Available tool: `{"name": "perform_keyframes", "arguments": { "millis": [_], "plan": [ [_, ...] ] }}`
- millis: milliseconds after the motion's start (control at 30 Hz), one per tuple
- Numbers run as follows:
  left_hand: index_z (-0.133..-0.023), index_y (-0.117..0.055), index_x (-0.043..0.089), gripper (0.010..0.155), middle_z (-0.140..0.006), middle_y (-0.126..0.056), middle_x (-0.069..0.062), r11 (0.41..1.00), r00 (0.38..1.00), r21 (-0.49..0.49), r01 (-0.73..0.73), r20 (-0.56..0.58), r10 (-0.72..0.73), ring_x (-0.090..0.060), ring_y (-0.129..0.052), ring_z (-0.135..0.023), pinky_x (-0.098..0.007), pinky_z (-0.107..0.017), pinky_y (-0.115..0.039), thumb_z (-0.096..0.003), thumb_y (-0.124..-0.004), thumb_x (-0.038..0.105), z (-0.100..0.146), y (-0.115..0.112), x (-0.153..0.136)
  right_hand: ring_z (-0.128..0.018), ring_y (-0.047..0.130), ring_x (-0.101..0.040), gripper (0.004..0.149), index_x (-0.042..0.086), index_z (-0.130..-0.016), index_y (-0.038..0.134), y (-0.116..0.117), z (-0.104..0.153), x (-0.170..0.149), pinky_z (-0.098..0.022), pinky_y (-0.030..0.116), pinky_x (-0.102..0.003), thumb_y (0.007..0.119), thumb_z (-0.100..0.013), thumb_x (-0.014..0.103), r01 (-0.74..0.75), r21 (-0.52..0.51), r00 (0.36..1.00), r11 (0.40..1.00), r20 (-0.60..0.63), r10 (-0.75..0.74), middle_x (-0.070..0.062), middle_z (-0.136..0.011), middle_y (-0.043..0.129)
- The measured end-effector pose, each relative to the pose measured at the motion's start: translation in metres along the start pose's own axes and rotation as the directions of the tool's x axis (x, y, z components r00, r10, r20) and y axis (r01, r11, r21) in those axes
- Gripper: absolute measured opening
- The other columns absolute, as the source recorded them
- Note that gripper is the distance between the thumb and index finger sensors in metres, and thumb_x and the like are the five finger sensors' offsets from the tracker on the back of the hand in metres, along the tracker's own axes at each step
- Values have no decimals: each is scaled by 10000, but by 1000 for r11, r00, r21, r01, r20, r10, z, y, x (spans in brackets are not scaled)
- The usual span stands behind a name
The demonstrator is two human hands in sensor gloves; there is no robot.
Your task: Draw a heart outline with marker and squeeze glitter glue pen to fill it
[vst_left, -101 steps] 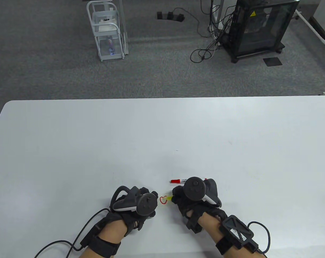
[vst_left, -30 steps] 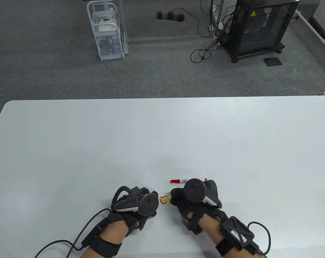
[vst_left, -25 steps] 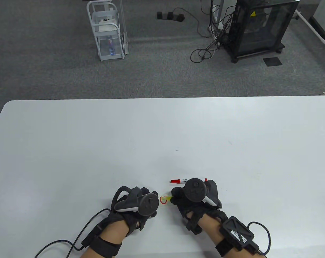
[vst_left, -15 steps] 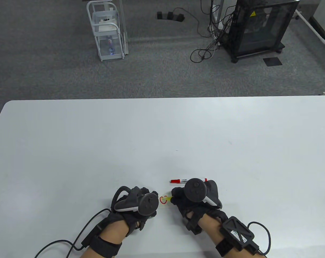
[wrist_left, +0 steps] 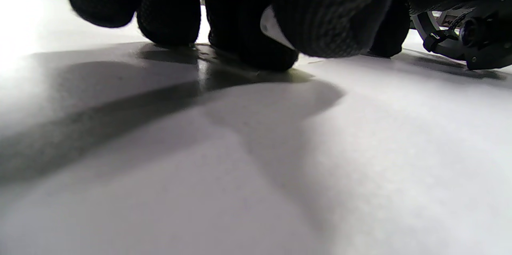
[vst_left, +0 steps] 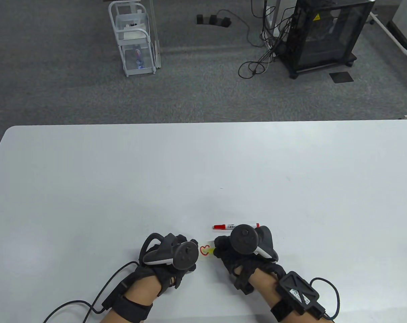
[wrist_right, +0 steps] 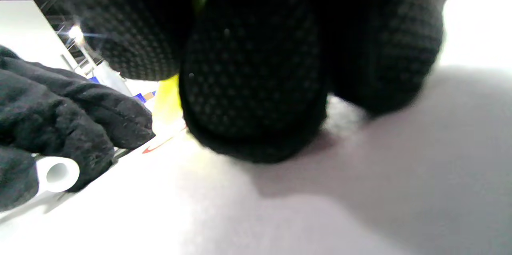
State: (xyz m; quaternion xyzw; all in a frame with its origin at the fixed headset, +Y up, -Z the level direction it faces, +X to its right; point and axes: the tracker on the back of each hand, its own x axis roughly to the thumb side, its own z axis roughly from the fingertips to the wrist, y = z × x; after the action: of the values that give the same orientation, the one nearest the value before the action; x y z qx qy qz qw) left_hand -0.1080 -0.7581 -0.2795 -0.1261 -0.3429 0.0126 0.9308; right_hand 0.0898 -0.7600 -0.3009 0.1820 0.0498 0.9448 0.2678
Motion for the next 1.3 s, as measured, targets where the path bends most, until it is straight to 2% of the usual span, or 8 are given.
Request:
{"name": "perform_keyframes", "arguments": {
  "millis": [267,400,800,1300],
  "plan": [
    [-829,-854,148,466,-1071,-749,-40,1000,1000,0,-2,-1,2,-404,-738,-954,-540,-595,-699,-449,-822,416,0,0,0,-243,1096,-115,469,45,-779,901,0,1,3,-230,971,-336,880,-415,340,-34,23,999,999,30,33,-104,-532,1052],
    [-830,-853,148,467,-1072,-747,-39,1000,1000,0,-3,-1,3,-401,-736,-956,-540,-595,-699,-448,-822,416,0,0,0,-244,1096,-115,476,23,-788,886,0,1,1,-226,972,-338,873,-423,329,-12,4,1000,1000,-2,12,-116,-537,1047],
    [-830,-853,148,467,-1071,-749,-40,1000,1000,0,-4,0,4,-403,-737,-955,-540,-594,-699,-449,-822,416,0,0,-1,-251,1099,-120,466,56,-785,900,0,2,4,-237,971,-343,881,-418,342,-29,24,998,999,56,27,-105,-542,1054],
    [-830,-853,149,466,-1071,-749,-38,1000,1000,0,-6,0,6,-403,-734,-955,-539,-595,-699,-449,-821,416,0,0,-1,-236,1106,-110,477,18,-781,893,-1,3,3,-221,982,-335,874,-420,329,-36,0,999,999,26,36,-116,-526,1058]
  ]
}}
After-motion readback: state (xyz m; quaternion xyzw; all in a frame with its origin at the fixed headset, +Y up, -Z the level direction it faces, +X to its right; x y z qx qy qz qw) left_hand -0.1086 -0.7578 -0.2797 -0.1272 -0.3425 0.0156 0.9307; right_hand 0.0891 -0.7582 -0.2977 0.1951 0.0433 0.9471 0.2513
